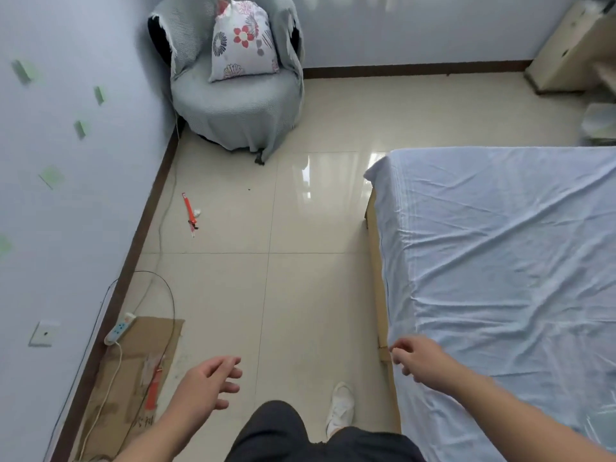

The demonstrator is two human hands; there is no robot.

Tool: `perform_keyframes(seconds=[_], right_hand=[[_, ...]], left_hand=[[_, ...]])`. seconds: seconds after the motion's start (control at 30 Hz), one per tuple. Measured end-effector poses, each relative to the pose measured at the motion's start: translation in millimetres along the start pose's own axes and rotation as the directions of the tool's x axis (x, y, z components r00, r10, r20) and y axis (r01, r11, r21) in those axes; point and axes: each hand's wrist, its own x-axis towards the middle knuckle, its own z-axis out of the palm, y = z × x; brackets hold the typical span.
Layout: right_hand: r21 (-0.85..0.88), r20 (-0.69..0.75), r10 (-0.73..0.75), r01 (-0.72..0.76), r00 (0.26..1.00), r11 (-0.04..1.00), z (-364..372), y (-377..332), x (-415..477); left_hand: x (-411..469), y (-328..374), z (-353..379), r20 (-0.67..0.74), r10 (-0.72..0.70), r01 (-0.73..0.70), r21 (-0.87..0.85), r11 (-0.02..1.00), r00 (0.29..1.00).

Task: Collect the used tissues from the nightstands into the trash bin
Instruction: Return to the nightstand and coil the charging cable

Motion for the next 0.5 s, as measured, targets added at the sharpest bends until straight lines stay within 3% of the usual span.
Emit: perform_keyframes(seconds=[0.1,0.27,0.5], right_hand=[[0.034,-0.033,-0.089,0.090,0.995,0.995,-55.4,-78.8,45.0],[0.336,-0.137,-0.077,0.119,0.988,0.934,-119.1,-179.8,128.6],[0.287,-0.155,0.073,-0.026,0.985,0.958,-163.4,-232.8,218.8]], left_hand=[[38.9,28.7,-7.9,-0.041,-0.047,0.045,-0.033,0.998,0.998],[134.5,89.6,-26.3,-0.053,-0.102,0.100,-0.045,0.994,0.993],[288.8,243.2,-58.0,0.031,-0.051,0.050,0.016,0.999,0.998]])
